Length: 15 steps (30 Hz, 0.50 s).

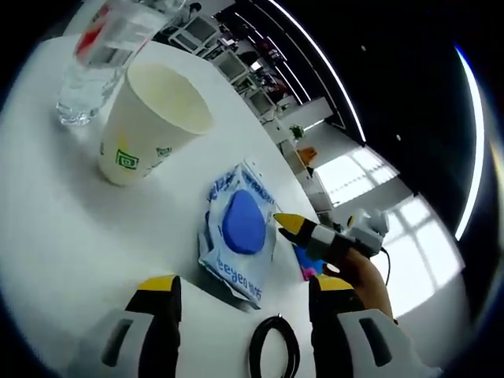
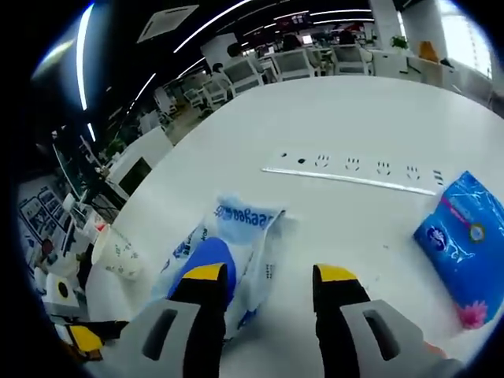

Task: Arrange the tabletop items into an orderly group along one side of the table until the central work area is clear of visible clutter.

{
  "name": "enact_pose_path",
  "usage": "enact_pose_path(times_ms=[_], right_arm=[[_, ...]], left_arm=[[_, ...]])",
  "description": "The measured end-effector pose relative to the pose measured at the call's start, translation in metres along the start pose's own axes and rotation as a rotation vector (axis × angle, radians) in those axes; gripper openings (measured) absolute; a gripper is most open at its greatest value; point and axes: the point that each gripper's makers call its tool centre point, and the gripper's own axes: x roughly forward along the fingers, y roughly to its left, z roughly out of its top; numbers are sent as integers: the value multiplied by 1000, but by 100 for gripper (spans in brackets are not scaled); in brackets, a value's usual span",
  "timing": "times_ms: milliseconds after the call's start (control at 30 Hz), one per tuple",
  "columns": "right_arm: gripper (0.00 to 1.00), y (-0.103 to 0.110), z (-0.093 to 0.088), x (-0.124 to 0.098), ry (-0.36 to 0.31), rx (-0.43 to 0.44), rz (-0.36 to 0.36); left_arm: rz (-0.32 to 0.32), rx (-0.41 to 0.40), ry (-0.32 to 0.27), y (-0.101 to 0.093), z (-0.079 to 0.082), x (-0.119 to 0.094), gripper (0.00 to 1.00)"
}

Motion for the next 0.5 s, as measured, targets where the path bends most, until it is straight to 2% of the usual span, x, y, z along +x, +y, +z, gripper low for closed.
enact_pose_path(times_ms=[500], right_arm=[[40, 4, 4, 5, -19, 1, 22]], left_arm=[[-15, -18, 11, -3, -2, -1, 62]])
